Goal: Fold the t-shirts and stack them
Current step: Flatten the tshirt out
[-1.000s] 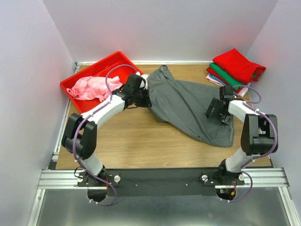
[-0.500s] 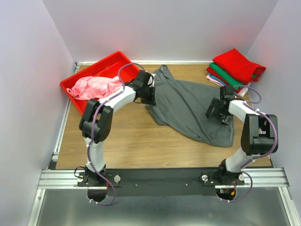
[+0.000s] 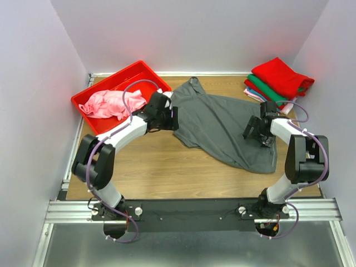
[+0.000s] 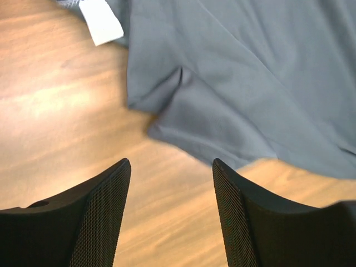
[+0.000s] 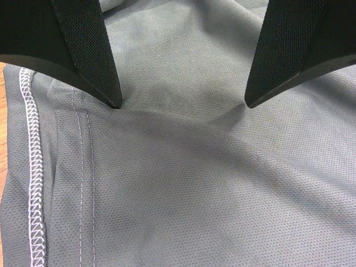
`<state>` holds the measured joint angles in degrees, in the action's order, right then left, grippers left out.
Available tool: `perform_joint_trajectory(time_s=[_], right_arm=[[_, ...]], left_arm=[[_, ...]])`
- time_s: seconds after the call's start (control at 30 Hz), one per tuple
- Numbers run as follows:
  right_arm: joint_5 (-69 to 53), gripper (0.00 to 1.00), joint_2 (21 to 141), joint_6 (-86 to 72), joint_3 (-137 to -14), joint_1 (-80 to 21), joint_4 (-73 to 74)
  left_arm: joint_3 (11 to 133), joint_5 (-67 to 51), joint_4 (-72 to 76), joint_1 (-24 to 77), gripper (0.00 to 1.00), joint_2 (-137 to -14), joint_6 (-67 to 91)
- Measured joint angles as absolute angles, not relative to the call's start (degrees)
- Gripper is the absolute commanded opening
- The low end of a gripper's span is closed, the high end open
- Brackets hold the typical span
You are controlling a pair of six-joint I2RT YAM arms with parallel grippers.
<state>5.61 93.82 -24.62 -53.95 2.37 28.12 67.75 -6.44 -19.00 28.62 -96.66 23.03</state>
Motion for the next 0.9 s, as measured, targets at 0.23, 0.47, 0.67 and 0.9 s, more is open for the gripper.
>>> perform_joint_trajectory(time_s=[0.23,0.47,0.67,0.9], right_arm=[[5.0,0.98,93.7,-24.6,-54.0,2.6,28.1],[4.4,0.98,93.6,-24.6,-54.0,2.6,28.1],[4.2,0.98,93.6,-24.6,-53.9,2.6,28.1],[4.2,0.98,93.5,-24.6,-53.9,2.6,28.2]], left_arm=[[61.4,-6.7,-13.3,28.6,0.52,-95.9,24.6],[64.2,-6.7,-12.9,28.6,0.52,-102.4,24.7],[67.9,-6.6,-12.4,28.6,0.52,-105.9,24.7],[69.1,-6.4,-13.2,28.6,0.51,-108.8,24.7]])
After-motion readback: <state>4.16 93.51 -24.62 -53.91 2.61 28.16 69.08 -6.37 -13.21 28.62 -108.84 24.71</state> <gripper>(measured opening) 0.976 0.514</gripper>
